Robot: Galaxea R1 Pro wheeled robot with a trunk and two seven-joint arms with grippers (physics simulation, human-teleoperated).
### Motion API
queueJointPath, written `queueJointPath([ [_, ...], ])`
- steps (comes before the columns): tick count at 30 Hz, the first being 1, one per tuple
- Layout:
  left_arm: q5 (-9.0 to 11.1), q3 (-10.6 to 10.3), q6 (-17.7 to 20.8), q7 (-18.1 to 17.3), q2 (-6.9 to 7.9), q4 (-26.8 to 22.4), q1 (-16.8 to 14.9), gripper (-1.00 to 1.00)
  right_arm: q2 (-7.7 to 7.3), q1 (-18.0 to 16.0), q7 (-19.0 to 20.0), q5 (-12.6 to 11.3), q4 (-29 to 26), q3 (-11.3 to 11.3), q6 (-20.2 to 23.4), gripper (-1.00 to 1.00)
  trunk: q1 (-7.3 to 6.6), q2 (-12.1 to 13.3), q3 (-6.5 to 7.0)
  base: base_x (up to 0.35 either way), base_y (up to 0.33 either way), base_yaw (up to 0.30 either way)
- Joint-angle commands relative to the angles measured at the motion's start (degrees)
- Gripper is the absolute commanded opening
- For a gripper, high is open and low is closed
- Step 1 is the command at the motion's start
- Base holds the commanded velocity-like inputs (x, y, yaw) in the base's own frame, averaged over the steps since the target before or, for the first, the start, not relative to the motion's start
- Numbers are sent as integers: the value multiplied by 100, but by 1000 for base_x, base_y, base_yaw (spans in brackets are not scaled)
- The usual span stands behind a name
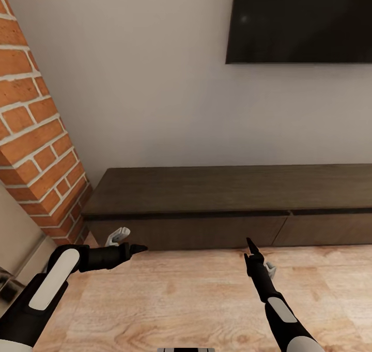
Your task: Place each of the two pumpkins and all three candles from the living room inside a cabinet in the living room (use any cabinet), then make sure every cabinet is closed, and position the cauldron so it is next to a table in the living room.
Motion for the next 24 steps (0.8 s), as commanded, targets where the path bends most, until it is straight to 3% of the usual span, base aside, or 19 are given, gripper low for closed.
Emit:
queueJointPath([
  [1, 62, -27, 8, 60, 4, -5, -3, 100, 4, -3, 18, -53, 1, -21, 60, 100, 0, -2, -5, 50, 0, 0],
  [4, 74, -157, 8, 59, 5, -5, -4, 100, 4, -3, 17, -53, 2, -24, 60, 100, 0, -2, -5, 22, 0, 0],
  [6, 189, -362, 8, 59, 3, -5, -4, 100, 4, -3, 17, -53, 2, -24, 60, 100, 0, -2, -5, 7, 0, 0],
  [8, 473, -722, 8, 60, 9, -5, -4, 100, 4, -3, 17, -53, 2, -27, 60, 100, 0, -2, -5, 3, 0, 0],
  [9, 737, -957, 8, 60, 22, -5, -4, 100, 4, -3, 17, -53, 2, -26, 60, 100, 0, -2, -5, 1, 0, 0],
  [11, 1039, -1128, 8, 60, 95, 1, -2, 100, 4, -3, 17, -53, 2, -27, 60, 100, 0, -2, -5, 0, 0, 0],
  [16, 1502, -1290, 8, 60, 472, -13, 4, 100, 4, -3, 17, -53, 2, -27, 60, 100, 0, -2, -5, 0, 0, 0],
  [18, 1691, -1313, 8, 60, 739, -11, 8, 100, 4, -3, 17, -53, 0, -26, 60, 100, 0, -2, -5, 0, 0, 0],
  [21, 2189, -1333, 8, 60, 1109, -63, 31, 100, 1, -3, 17, -53, 2, -32, 60, 100, 0, -2, -5, 43, 10, 0],
  [24, 2343, -1343, 8, 64, 1186, -60, 38, 100, 3, -3, 17, -53, 2, -33, 60, 100, 0, -2, -5, 142, 44, 0],
])
